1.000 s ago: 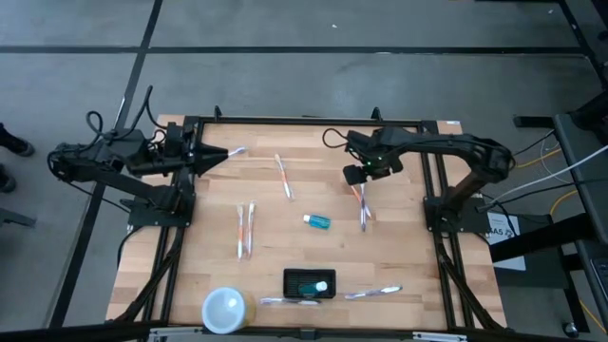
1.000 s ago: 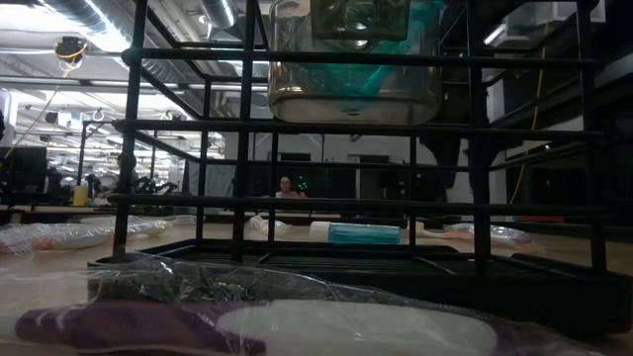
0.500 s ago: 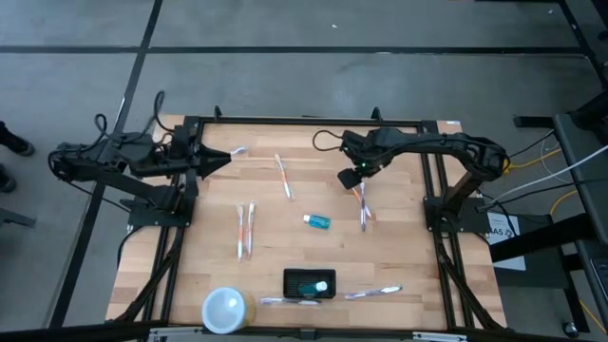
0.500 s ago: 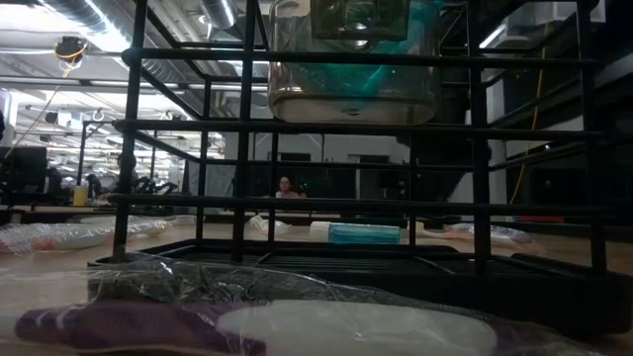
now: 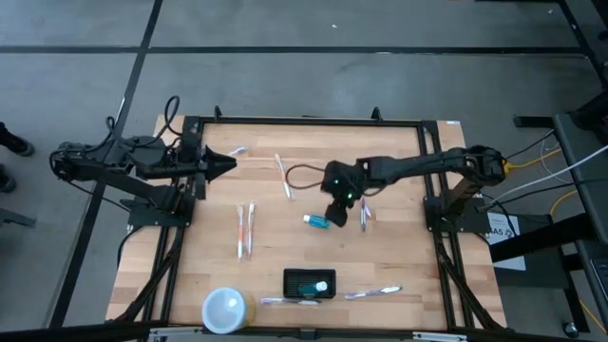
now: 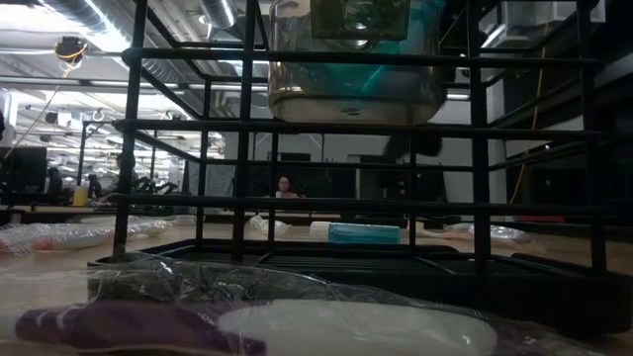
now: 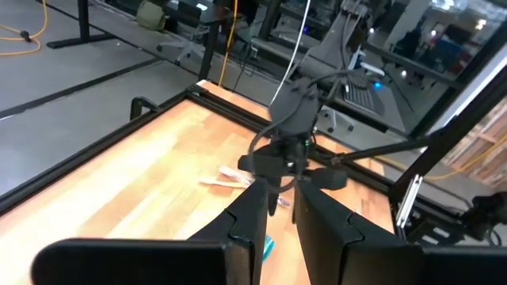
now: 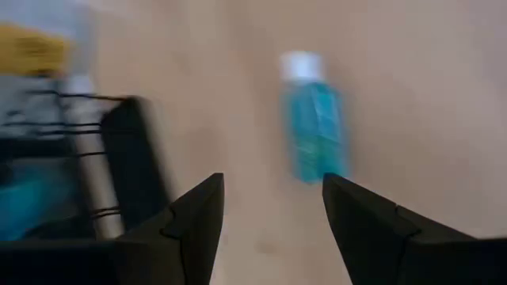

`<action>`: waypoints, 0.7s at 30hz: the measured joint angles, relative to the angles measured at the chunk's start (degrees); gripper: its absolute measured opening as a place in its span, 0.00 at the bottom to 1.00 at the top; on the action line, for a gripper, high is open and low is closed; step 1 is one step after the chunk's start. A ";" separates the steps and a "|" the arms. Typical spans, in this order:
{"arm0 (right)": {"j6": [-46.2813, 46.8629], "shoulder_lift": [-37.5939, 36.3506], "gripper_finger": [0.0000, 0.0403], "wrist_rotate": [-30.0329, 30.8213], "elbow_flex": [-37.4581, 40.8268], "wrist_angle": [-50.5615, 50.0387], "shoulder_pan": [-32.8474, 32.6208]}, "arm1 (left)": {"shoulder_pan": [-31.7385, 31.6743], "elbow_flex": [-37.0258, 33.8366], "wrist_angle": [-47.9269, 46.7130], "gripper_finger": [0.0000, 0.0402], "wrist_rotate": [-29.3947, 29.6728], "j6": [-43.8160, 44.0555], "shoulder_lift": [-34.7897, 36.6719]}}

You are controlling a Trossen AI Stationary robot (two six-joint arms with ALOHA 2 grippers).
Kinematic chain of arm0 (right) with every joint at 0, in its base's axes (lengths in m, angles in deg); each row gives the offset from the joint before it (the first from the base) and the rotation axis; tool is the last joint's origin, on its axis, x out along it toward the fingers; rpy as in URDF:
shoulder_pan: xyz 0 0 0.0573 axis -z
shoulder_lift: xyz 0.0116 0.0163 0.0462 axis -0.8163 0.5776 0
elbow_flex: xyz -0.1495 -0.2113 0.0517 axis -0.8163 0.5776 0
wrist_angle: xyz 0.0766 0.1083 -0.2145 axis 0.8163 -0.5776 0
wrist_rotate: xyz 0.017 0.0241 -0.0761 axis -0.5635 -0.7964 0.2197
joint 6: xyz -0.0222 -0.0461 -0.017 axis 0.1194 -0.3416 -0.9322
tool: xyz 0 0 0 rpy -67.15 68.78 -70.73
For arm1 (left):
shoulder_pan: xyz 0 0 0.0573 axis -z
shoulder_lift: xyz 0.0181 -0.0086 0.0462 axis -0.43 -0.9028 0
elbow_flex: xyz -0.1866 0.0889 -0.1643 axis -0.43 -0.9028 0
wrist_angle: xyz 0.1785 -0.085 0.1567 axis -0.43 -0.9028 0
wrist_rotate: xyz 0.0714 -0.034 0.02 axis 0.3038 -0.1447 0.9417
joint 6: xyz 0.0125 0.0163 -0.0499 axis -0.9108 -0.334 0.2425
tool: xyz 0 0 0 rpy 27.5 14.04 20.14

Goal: Pick & Place toothbrushing station
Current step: Put the mouthwash into the mesh organizer

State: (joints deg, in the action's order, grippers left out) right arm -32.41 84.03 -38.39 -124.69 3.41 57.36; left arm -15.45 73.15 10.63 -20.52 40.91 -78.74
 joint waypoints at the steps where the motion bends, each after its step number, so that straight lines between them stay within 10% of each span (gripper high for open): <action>1: 0.01 0.01 0.54 0.21 -0.01 1.54 -0.40 | 0.00 0.00 -0.01 0.15 -0.03 -0.18 -0.23; 21: -13.45 21.59 0.54 3.32 -20.57 -9.21 -0.76 | 0.00 0.00 -0.09 0.15 -3.54 0.65 -0.88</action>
State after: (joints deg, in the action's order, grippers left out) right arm -45.86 105.62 -35.07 -145.26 -5.80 56.60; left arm -15.45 73.15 10.54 -24.05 41.56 -79.63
